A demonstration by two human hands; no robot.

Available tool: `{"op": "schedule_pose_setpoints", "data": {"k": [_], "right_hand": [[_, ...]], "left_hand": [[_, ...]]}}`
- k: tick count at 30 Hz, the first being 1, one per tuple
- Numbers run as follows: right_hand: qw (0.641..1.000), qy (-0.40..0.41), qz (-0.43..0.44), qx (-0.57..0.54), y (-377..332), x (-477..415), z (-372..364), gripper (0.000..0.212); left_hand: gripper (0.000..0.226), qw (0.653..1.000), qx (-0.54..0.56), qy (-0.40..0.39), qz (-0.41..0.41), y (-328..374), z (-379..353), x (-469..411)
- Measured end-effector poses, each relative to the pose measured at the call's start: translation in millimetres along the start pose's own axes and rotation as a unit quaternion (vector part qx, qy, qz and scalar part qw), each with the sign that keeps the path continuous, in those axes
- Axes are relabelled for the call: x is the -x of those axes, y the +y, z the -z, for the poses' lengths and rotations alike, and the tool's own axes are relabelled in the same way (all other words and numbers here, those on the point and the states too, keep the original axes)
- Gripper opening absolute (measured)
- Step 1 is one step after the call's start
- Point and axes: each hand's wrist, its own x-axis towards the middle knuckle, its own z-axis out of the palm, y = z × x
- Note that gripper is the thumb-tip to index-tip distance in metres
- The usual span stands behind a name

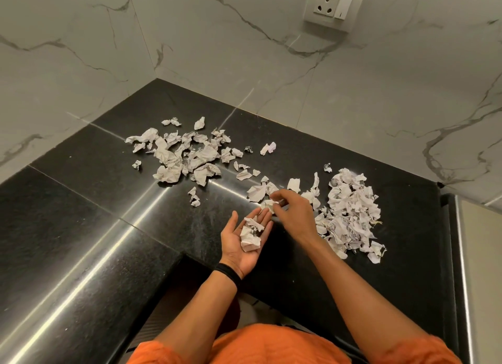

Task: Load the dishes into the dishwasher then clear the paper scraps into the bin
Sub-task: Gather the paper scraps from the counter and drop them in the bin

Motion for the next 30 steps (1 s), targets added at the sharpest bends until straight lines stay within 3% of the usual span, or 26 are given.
{"op": "schedule_pose_setpoints", "data": {"k": [4, 8, 16, 27, 30], "right_hand": [[0.99, -0.053, 0.032, 0.129, 17, -14, -9, 0.031], [0.988, -0.044, 0.034, 0.147, 26, -6, -14, 0.018], [0.999, 0.045, -0.006, 0.012, 9, 14, -6, 0.012], [0.997, 0.022, 0.067, 0.0, -33, 41, -20, 0.015], [0.997, 0.021, 0.062, -0.03, -32, 44, -19, 0.015]], "left_hand": [[0.062, 1.0, 0.014, 0.011, -0.019, 7, 3, 4], [0.061, 0.999, 0.021, 0.028, -0.033, 15, 9, 5], [0.059, 0.997, 0.006, 0.053, -0.056, 17, 13, 6], [0.064, 0.999, -0.035, 0.0, -0.036, 6, -4, -5], [0.054, 0.999, -0.039, -0.01, -0.033, 4, -4, -5]]}}
